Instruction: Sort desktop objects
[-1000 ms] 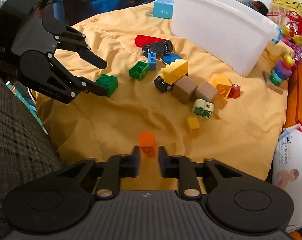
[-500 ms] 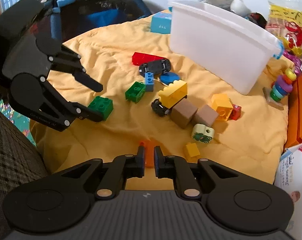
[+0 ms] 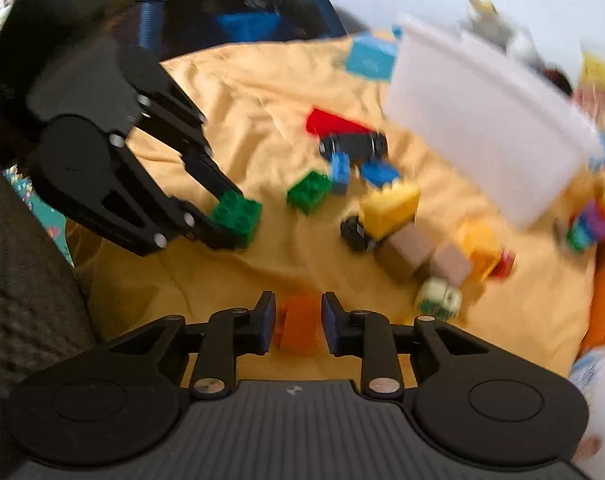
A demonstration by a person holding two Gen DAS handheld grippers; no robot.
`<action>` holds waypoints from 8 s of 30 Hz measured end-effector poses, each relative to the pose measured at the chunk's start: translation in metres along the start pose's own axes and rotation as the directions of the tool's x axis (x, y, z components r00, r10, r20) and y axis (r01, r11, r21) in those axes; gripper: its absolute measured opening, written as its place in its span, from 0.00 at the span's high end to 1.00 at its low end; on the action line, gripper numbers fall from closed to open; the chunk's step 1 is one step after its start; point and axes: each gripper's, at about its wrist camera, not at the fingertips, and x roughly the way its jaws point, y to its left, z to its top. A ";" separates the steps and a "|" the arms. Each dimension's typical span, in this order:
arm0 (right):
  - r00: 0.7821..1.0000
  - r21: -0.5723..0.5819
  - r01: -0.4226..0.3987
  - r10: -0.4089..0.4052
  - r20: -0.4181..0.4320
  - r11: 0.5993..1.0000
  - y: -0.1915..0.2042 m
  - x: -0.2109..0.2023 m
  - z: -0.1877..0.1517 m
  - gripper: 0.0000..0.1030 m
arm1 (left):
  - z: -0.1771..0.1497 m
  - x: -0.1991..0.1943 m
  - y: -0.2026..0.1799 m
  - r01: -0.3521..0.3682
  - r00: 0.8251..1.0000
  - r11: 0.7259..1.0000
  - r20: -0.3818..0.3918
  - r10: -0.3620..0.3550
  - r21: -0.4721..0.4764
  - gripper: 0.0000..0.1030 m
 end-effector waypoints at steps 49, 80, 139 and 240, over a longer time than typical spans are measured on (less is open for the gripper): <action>0.870 0.475 0.268 -0.423 0.255 0.838 -0.184 -0.008 0.134 0.59 | 0.182 -0.041 0.112 -0.174 0.882 0.972 0.414 0.226 -0.160 0.32; 0.986 0.272 0.165 -0.163 -0.030 0.948 -0.035 0.026 -0.001 0.41 | 0.012 0.015 0.017 -0.062 0.998 0.974 -0.017 0.060 -0.218 0.30; 0.987 0.439 0.158 -0.154 -0.045 0.885 -0.044 0.013 -0.013 0.70 | 0.052 0.032 0.032 -0.007 0.999 0.957 0.028 0.016 -0.291 0.52; 0.980 0.349 0.198 -0.195 -0.047 0.916 -0.045 0.013 -0.003 0.65 | -0.006 -0.002 0.020 -0.054 0.998 0.996 0.041 0.057 -0.071 0.75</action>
